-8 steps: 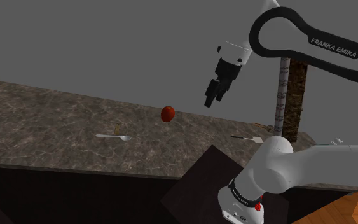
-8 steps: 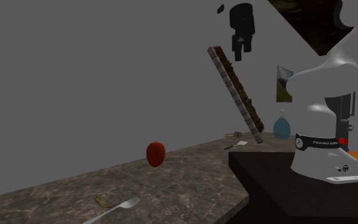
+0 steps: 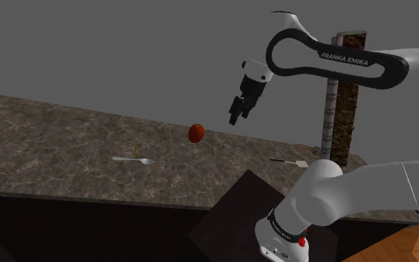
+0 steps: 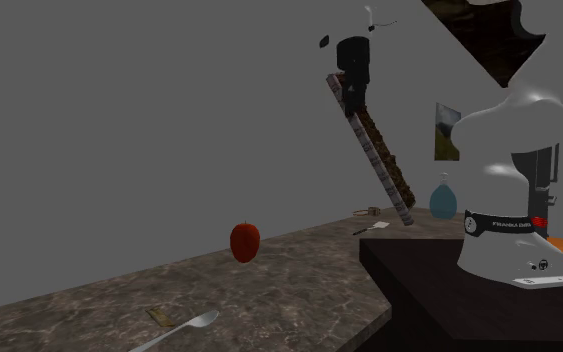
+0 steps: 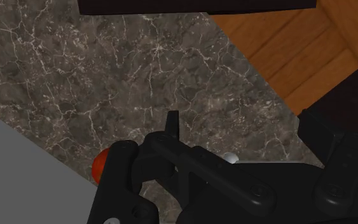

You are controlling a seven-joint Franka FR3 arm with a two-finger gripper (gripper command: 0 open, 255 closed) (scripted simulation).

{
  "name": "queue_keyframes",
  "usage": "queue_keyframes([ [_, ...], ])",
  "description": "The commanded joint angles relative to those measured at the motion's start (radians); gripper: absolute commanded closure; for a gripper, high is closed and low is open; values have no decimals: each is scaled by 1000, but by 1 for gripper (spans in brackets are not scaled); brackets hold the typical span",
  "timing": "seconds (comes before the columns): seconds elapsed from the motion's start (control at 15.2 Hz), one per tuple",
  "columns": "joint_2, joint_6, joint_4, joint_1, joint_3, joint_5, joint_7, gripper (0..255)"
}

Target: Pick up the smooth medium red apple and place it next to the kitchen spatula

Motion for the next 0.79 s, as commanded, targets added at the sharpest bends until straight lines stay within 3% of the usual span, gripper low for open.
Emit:
queue_keyframes([
  [0.0,44,70,-22,-10,-23,-18,-32,0],
  [0.73,395,382,43,-43,-134,-57,-190,0],
])
